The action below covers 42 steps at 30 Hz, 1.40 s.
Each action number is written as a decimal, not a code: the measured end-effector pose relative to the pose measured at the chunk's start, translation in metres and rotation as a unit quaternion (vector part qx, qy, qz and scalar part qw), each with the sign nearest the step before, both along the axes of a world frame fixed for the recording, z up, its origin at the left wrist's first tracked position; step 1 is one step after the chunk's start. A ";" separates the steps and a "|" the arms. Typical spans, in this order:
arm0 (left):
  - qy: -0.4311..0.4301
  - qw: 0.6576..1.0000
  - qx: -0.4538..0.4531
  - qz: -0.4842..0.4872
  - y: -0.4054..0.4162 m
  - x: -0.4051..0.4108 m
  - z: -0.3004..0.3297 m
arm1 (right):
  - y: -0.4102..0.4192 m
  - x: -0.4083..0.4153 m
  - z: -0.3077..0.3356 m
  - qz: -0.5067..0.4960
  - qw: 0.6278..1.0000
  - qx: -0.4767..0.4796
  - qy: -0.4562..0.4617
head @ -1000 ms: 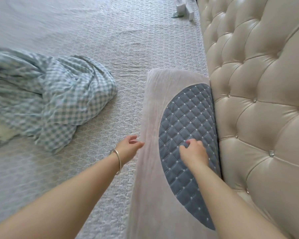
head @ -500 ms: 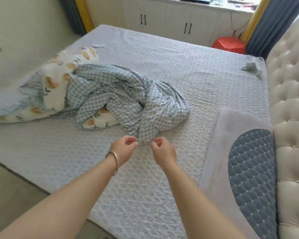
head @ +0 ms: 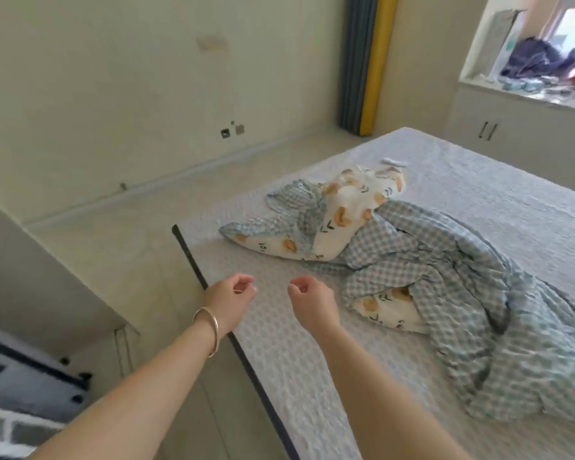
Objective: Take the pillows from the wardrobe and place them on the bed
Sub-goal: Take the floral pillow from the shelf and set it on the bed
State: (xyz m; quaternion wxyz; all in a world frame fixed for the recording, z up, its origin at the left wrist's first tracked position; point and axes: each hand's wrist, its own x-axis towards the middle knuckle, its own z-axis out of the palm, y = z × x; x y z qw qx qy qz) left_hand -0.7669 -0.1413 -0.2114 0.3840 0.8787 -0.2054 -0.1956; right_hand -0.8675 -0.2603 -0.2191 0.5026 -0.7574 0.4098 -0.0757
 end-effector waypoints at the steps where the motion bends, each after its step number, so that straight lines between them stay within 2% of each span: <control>1: -0.001 1.000 -0.008 0.027 0.012 0.019 0.003 | 0.010 0.026 0.003 0.025 1.000 -0.005 -0.004; 7: -0.024 0.983 -0.033 0.181 0.089 0.119 0.016 | 0.061 0.165 0.017 0.188 0.981 -0.036 -0.014; 13: -0.050 0.946 -0.045 0.316 0.159 0.203 0.040 | 0.116 0.292 0.032 0.341 0.938 -0.052 -0.015; 19: -0.073 0.865 -0.088 0.489 0.213 0.278 0.047 | 0.202 0.399 0.048 0.459 0.884 -0.088 -0.034; 25: -0.102 0.809 -0.090 0.572 0.269 0.364 0.056 | 0.278 0.496 0.066 0.489 0.866 -0.072 -0.072; 31: -0.097 0.752 -0.114 0.642 0.318 0.427 0.051 | 0.346 0.582 0.066 0.544 0.832 -0.075 -0.082; 33: -0.094 0.725 -0.118 0.672 0.336 0.445 0.042 | 0.373 0.609 0.062 0.574 0.812 -0.060 -0.086; 36: -0.073 0.664 -0.132 0.732 0.369 0.471 0.033 | 0.414 0.648 0.056 0.630 0.771 -0.048 -0.084; 40: -0.082 0.565 -0.168 0.804 0.408 0.496 0.029 | 0.470 0.694 0.060 0.724 0.677 -0.090 -0.095; 42: -0.079 0.531 -0.180 0.824 0.421 0.502 0.032 | 0.501 0.703 0.066 0.759 0.635 -0.090 -0.109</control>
